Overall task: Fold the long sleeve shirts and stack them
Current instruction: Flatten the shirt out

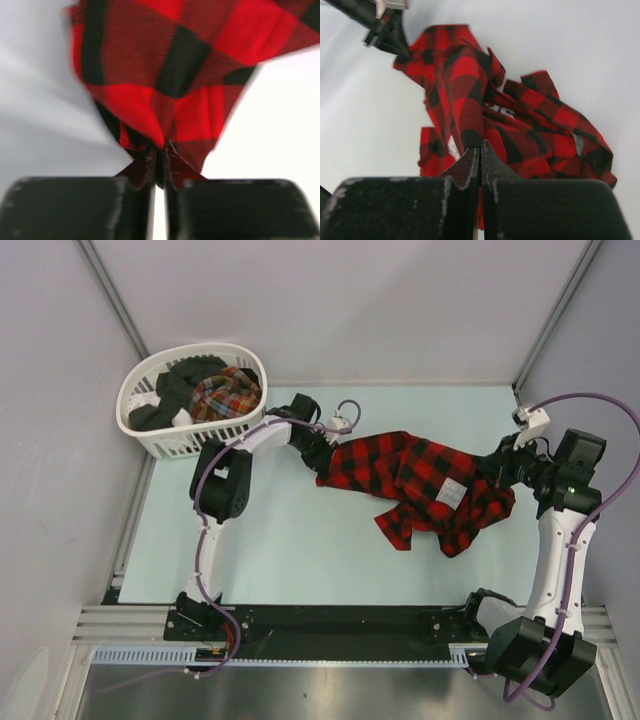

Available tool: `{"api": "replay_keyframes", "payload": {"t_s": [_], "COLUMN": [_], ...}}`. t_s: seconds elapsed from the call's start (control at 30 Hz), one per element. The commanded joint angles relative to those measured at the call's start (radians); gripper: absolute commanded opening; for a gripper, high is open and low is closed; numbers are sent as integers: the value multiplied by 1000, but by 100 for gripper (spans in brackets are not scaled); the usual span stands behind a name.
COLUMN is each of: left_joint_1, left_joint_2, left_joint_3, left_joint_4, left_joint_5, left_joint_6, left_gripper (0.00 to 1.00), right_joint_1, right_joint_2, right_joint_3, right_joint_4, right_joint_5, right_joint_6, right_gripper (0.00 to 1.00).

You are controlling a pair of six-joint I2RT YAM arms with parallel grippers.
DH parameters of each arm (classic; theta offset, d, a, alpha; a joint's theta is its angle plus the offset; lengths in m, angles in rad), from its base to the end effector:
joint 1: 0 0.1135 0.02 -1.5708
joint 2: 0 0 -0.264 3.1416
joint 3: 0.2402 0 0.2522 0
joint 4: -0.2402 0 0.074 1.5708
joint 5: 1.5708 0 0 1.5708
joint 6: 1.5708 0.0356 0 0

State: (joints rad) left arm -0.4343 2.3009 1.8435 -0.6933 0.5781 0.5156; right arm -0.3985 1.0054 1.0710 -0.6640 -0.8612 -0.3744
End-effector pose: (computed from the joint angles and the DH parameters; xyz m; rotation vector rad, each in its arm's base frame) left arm 0.4315 -0.2216 0.1611 1.3382 2.2412 -0.7515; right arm 0.1942 -0.0525 0.3576 -0.4420 1.9215 0.4335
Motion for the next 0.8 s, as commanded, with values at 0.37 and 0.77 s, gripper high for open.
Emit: {"api": "replay_keyframes", "payload": {"t_s": [0.37,0.77], "left_joint_1": [6,-55], "left_joint_2": [-814,-476], "left_joint_3": [-856,-367], "left_joint_4": [132,-112], "left_joint_5": [-32,181], "left_joint_6": [98,297], "left_gripper": [54,66], "right_joint_1": [-111,-157], "right_joint_2": [19,10], "right_joint_3": [-109,-89], "right_joint_4": [-248,-329], "right_joint_5": [33,-39], "right_joint_6": [-455,-549], "right_gripper": [0,0]}}
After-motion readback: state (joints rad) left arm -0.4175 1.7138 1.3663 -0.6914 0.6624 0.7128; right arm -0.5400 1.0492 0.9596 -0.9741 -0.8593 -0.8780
